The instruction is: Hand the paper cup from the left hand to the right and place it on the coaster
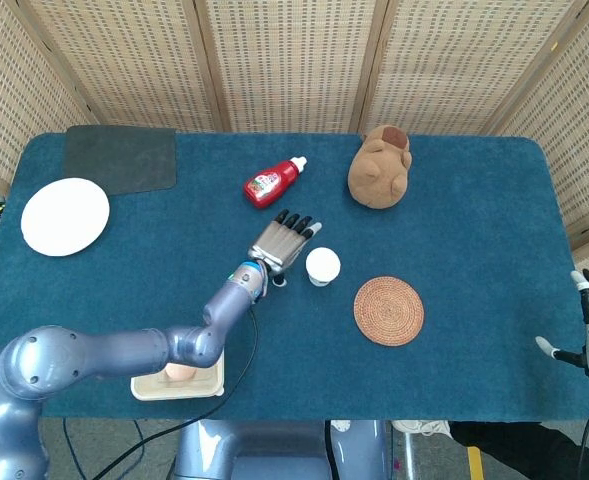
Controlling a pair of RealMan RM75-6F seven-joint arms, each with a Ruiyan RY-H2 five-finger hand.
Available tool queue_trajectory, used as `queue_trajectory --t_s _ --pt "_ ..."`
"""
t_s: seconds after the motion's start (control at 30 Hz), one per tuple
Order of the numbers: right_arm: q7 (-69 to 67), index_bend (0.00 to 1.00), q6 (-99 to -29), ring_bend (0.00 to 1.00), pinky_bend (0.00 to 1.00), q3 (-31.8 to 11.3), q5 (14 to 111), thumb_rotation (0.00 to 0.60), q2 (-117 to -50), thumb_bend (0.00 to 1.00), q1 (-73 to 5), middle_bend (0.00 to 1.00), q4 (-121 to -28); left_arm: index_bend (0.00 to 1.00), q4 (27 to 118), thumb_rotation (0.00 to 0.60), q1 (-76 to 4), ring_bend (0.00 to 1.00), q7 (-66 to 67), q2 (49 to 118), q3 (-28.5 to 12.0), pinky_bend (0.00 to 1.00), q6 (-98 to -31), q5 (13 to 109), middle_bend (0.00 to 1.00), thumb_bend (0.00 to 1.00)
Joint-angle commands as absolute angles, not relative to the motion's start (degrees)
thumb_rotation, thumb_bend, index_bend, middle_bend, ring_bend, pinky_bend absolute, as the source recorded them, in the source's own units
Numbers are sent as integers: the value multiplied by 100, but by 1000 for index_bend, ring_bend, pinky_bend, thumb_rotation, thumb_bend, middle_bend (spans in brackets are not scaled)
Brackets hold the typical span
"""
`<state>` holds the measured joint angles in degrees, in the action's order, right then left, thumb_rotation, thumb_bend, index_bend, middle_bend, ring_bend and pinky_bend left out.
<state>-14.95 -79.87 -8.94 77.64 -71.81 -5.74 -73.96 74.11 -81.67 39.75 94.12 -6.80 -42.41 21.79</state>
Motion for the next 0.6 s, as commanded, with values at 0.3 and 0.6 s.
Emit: queue_trajectory --t_s 0.3,0.6 --pt "-1136 0 -8260 0 0 -796 8120 600 -7138 15 -592 0 -7748 0 9470 600 -5665 0 1872 7456 34 0 -6439 5005 0 125" --pt "-770 0 -8373 0 0 -690 8388 600 -7119 15 -632 0 -8029 0 9503 600 -4003 0 874 6937 737 0 -8168 6458 0 126"
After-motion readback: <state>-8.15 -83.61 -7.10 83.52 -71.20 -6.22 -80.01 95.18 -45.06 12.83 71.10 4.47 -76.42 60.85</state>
